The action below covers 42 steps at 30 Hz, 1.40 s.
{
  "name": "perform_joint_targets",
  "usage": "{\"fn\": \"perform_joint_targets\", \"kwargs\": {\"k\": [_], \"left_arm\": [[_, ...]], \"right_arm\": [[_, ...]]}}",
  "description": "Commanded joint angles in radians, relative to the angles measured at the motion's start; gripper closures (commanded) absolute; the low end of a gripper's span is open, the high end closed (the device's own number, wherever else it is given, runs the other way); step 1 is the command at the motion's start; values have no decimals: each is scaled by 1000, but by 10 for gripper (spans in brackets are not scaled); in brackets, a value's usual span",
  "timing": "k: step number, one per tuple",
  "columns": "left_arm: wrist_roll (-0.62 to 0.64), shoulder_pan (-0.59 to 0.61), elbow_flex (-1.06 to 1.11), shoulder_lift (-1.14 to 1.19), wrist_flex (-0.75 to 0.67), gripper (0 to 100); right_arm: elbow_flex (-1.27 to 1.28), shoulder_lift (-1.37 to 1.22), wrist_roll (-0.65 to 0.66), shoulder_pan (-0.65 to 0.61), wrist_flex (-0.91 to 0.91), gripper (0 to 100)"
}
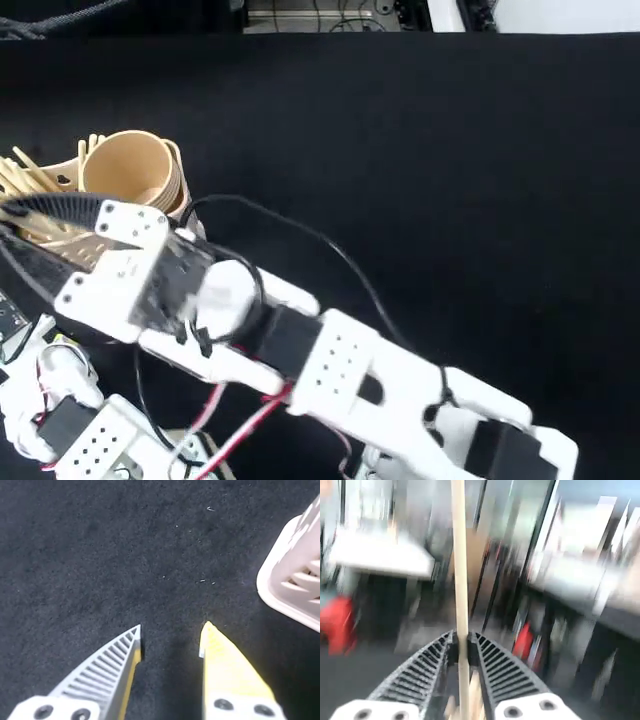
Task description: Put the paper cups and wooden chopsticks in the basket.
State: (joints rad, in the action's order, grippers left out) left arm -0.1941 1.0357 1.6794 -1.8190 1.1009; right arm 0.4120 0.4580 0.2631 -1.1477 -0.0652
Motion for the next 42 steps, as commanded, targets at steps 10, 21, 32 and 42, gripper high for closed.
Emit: {"fn": "perform_joint_targets", "kwargs": {"k": [10,21,32,42], "left_arm": [[-5,-12,16,-5,-12,809],[-6,-12,18,-5,-12,809],[-8,-12,18,-5,-12,809],[-8,-12,18,-5,-12,809]], "right_arm": [[-596,-541,38,43,-196,988],[-704,-789,31,222,15,987],[-481,-720,-48,239,-100,987],[-430,-697,-48,235,-80,931]]}}
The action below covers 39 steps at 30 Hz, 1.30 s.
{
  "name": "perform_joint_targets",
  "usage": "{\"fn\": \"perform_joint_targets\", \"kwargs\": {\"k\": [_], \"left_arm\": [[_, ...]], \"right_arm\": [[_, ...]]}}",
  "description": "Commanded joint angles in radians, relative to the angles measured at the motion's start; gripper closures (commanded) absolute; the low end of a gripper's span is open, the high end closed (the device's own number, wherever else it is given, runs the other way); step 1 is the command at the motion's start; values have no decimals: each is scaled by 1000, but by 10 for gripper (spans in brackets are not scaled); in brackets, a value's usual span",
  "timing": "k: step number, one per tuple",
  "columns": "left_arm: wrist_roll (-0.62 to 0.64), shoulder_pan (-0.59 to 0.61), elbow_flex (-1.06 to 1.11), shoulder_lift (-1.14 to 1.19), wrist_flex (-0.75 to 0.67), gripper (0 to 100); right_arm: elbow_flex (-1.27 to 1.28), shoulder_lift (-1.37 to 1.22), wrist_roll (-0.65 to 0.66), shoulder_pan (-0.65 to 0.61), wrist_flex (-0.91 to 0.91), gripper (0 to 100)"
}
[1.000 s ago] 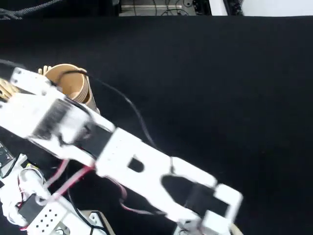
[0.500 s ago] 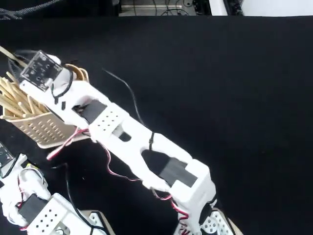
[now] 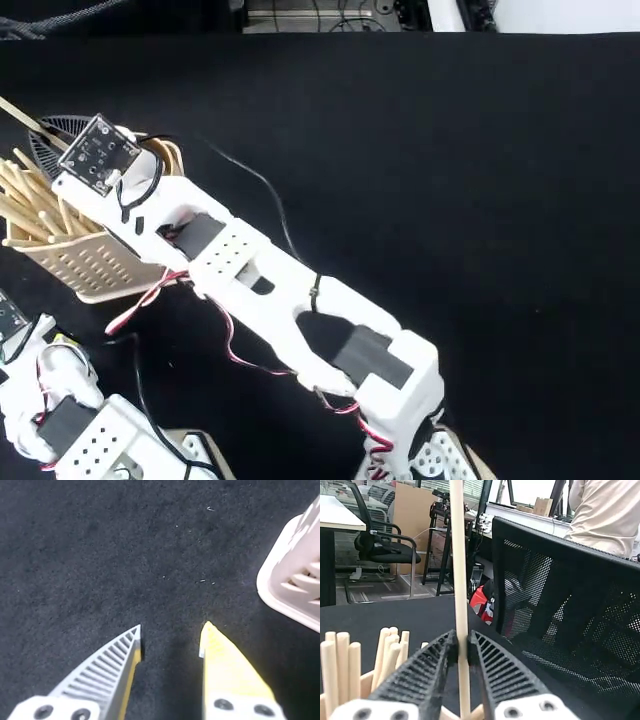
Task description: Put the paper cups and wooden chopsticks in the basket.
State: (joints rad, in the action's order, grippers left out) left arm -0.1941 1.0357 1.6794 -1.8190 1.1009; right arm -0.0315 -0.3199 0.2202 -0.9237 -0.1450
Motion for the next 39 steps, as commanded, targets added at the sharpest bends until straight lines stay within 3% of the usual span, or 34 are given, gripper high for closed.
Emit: {"fn": "perform_joint_targets", "kwargs": {"k": [1,6,22,28,31,34,39], "left_arm": [[-8,-12,18,-5,-12,809],[-8,-12,18,-5,-12,809],[-6,-12,18,-5,-12,809],[-8,-12,18,-5,-12,809],[-8,-12,18,-5,-12,809],[-8,-12,18,-5,-12,809],[-9,-42,18,-5,-11,809]], "right_arm": [[22,90,-5,9,21,899],[67,153,-5,8,64,788],[91,423,-3,-3,71,786],[10,547,-3,-6,222,787],[-25,639,0,-2,315,850],[-19,754,-2,51,407,992],[140,935,2,203,555,977]]}}
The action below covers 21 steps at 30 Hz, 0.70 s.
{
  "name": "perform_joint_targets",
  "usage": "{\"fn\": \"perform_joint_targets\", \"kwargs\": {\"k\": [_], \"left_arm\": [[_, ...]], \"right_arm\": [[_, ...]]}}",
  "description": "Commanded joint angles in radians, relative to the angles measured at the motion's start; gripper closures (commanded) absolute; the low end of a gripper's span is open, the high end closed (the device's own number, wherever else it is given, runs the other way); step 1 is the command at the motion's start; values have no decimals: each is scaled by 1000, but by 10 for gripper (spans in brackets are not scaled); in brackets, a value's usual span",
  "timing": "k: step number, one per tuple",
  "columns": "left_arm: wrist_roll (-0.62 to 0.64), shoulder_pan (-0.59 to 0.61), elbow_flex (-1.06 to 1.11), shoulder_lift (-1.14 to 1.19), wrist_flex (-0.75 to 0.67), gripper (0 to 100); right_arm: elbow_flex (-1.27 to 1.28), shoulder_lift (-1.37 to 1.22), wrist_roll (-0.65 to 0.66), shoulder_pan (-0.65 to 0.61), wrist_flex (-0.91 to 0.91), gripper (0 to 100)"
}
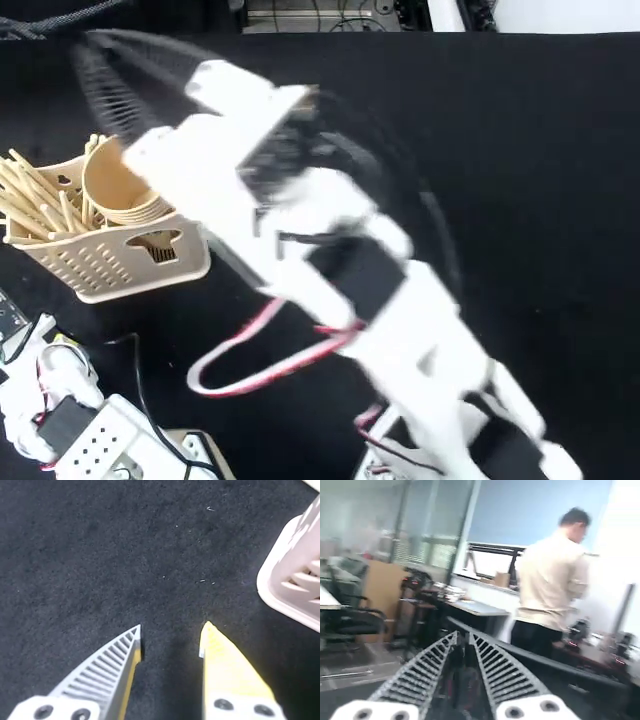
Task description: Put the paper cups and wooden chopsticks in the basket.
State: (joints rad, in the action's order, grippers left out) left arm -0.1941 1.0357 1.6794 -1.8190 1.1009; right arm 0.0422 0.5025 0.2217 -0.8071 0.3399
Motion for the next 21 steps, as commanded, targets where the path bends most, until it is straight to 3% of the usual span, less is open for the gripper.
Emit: {"fn": "perform_joint_targets", "kwargs": {"k": [1,15,19,21], "left_arm": [[-11,-65,18,-5,-8,809],[-11,-122,18,-5,-5,815],[-14,-157,18,-5,-9,934],[-75,-206,18,-3,-3,976]], "right_arm": [[120,156,0,124,103,988],[1138,1000,2,695,129,984],[1495,1293,3,839,129,984],[1633,1403,3,905,127,984]]}}
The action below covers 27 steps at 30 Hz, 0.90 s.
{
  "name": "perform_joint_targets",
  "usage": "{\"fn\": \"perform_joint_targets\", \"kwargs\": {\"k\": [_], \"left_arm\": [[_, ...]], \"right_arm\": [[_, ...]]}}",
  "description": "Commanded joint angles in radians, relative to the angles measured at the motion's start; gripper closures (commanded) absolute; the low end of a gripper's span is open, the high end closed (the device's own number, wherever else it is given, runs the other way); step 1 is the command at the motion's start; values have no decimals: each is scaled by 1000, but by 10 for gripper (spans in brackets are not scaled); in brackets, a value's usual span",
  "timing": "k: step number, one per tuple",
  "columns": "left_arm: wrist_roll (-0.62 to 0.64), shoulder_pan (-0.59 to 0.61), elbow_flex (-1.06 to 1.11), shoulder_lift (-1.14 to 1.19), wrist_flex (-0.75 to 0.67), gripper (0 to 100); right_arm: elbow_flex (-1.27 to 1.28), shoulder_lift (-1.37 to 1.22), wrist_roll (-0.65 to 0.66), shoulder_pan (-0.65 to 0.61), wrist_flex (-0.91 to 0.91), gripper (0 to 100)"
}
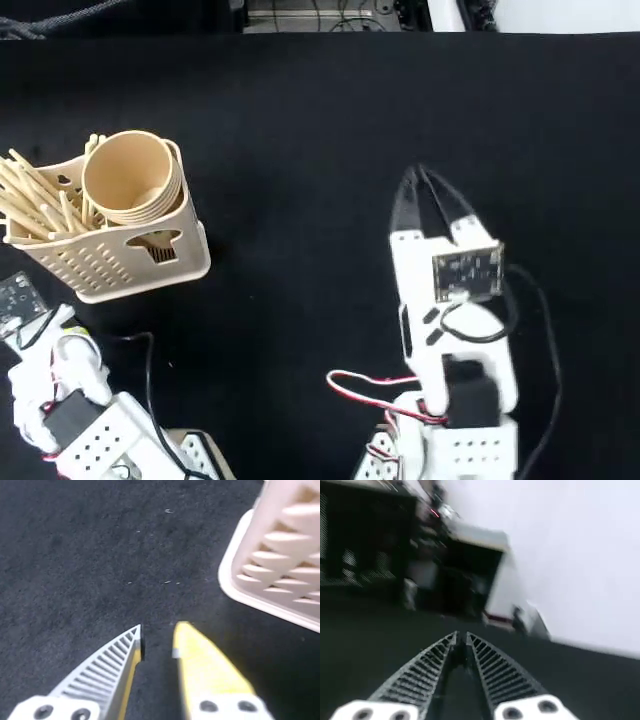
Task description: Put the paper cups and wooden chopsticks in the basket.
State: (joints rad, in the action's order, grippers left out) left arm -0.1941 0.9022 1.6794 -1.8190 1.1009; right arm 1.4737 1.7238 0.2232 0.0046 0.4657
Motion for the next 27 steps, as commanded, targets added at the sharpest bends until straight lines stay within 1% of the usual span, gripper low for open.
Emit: {"fn": "perform_joint_targets", "kwargs": {"k": [1,4,7,9,12,19,25,27], "left_arm": [[-115,-90,18,-2,0,968],[-176,-157,18,-2,57,966],[-186,-240,18,-2,133,968],[-186,-260,18,-2,161,968],[-186,-240,18,-2,164,968],[-181,-188,18,0,169,966],[-181,-189,18,0,167,966],[-181,-189,18,0,167,966]], "right_arm": [[214,171,-6,115,26,985],[214,96,-8,180,104,985],[214,67,-8,226,175,985],[214,67,-8,253,241,985],[214,67,-8,275,361,985],[214,67,0,276,638,985],[214,67,0,278,787,985],[214,67,0,278,784,985]]}}
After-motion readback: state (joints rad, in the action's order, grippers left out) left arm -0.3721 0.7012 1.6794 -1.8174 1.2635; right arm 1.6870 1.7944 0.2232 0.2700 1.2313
